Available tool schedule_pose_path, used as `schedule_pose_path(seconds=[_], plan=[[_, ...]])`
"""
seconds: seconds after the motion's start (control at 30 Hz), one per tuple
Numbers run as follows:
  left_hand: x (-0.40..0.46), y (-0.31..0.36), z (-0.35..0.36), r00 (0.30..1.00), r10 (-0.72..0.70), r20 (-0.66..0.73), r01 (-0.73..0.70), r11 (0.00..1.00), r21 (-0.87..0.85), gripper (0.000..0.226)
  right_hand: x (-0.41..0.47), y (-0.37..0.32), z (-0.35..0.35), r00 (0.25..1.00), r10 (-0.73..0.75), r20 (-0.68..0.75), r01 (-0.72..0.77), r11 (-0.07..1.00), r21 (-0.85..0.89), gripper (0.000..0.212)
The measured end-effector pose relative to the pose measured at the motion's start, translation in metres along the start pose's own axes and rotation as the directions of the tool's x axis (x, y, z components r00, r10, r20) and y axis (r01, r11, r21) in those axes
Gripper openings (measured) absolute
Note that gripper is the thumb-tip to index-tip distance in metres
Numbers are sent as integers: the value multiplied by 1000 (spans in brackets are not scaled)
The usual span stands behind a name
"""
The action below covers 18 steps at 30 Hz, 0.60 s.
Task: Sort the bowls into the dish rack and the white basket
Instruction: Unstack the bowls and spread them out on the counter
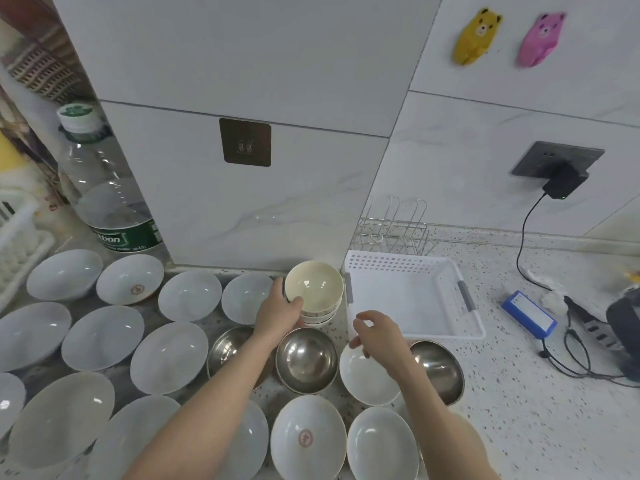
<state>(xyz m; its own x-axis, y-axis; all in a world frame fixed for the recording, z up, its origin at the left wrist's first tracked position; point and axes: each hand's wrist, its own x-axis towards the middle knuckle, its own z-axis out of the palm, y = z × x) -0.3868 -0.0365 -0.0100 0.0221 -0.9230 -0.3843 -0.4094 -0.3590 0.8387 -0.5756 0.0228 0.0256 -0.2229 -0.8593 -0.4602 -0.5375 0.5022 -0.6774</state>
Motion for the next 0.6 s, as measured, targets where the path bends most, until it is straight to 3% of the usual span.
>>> schedule_pose_path(seconds=[0.4, 0.6], plan=[[12, 3, -17, 994, 42, 101, -33, 995, -96, 61, 1, -3, 11, 996, 80, -34, -77, 994, 84, 32], [-10, -10, -48, 988, -62, 143, 119, 892, -436, 48, 12, -20, 27, 998, 67, 0, -67, 994, 89, 42]])
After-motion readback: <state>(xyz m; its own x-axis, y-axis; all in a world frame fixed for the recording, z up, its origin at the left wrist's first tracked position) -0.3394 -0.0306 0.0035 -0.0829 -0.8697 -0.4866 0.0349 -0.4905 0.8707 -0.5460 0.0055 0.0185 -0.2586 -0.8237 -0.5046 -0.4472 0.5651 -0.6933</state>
